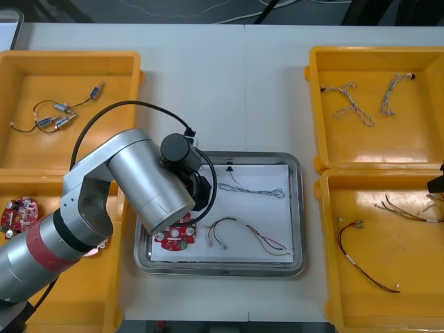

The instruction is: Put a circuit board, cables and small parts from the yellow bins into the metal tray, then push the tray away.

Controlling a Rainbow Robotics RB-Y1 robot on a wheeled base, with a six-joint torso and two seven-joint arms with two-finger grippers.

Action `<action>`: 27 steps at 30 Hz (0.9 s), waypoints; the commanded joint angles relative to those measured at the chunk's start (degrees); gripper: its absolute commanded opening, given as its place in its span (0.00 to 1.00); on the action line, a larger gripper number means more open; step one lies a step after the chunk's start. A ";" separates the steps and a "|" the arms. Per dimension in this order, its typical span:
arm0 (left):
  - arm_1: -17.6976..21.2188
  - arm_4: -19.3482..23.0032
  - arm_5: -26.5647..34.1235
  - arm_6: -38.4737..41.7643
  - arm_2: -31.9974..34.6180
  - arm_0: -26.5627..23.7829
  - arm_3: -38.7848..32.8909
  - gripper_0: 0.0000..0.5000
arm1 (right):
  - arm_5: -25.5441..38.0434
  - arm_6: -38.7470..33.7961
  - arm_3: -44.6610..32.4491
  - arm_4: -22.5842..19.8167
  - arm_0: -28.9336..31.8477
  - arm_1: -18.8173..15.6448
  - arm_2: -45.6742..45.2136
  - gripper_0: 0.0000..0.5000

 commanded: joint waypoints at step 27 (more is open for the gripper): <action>9.46 22.62 18.23 0.69 25.23 -4.97 -16.44 1.00 | 0.18 -1.78 -1.64 -0.53 0.80 -1.82 -1.70 1.00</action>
